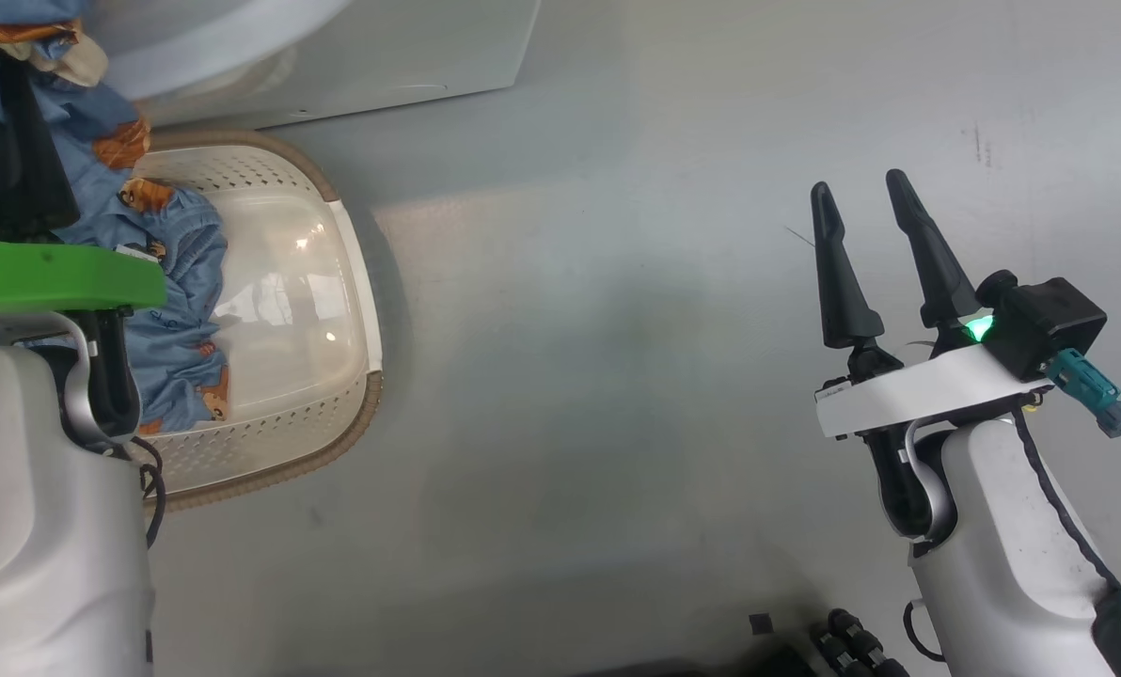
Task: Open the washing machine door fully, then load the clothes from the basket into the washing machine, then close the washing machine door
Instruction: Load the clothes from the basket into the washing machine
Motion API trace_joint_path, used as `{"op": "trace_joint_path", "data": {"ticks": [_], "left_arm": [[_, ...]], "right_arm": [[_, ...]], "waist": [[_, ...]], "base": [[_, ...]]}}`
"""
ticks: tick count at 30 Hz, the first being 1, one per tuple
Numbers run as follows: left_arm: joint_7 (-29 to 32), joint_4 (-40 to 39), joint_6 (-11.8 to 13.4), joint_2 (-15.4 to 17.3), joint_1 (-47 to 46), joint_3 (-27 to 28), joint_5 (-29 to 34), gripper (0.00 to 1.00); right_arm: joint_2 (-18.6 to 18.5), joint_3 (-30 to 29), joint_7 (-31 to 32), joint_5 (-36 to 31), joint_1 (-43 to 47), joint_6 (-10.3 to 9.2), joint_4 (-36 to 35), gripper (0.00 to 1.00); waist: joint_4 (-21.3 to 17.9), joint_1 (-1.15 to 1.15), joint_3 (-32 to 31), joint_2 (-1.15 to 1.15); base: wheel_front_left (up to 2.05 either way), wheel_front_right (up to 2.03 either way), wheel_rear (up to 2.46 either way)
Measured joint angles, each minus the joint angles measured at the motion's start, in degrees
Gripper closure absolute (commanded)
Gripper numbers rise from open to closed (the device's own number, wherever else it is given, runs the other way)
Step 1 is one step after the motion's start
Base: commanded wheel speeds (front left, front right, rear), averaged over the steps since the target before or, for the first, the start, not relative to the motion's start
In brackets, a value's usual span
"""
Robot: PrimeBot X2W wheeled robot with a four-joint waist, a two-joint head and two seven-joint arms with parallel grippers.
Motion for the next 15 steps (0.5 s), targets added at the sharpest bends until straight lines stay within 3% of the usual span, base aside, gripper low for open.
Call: {"op": "trace_joint_path", "data": {"ticks": [15], "left_arm": [[-1.1,-4.3,1.4,2.6,-2.9,0.6,4.2,1.00]], "right_arm": [[0.0,0.1,0.0,0.0,0.0,0.00,0.4,0.00]], "waist": [[1.9,0.00,-1.3,0.00]], "base": [[0.00,0.00,0.00]]}}
